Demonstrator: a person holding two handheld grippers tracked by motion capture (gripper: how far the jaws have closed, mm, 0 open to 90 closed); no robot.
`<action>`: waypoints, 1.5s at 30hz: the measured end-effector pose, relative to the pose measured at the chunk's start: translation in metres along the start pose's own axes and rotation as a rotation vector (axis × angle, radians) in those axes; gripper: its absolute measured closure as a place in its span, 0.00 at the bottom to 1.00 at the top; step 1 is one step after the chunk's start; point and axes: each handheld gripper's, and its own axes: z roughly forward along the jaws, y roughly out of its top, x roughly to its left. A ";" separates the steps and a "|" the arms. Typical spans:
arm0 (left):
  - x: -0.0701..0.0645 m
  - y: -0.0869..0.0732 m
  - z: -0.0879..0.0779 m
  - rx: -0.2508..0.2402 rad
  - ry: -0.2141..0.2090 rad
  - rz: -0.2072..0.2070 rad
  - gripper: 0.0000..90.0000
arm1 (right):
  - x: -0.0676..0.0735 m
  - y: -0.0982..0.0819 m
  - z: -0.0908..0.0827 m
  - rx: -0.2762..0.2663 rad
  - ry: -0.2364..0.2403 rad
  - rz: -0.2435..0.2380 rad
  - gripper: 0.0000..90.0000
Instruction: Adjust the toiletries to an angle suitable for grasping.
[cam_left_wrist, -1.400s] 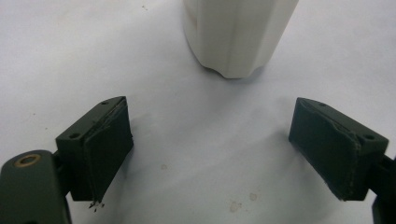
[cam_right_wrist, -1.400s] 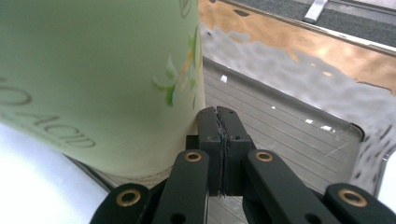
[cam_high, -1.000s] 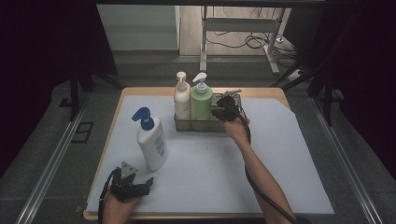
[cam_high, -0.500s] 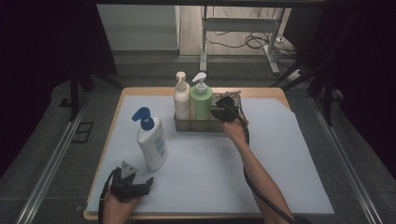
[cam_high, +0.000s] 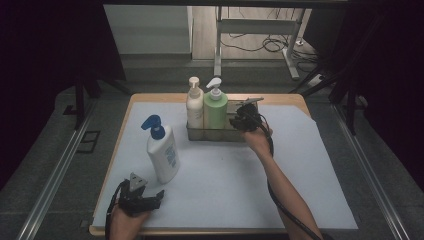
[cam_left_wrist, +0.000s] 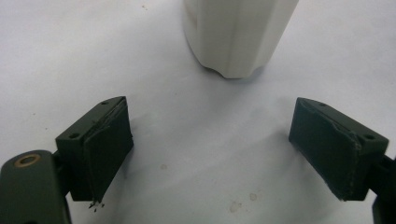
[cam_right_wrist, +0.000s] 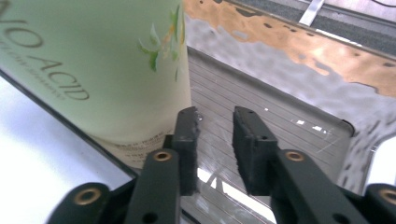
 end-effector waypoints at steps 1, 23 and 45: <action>0.000 0.000 0.000 0.000 0.000 0.000 0.14 | -0.001 0.000 -0.002 -0.002 0.004 -0.006 0.69; 0.000 0.000 0.000 -0.002 -0.001 -0.002 0.14 | 0.006 -0.014 -0.043 -0.026 0.080 -0.104 0.27; 0.000 0.000 0.000 0.000 -0.001 -0.001 0.14 | 0.010 -0.049 -0.087 0.007 0.093 -0.151 0.16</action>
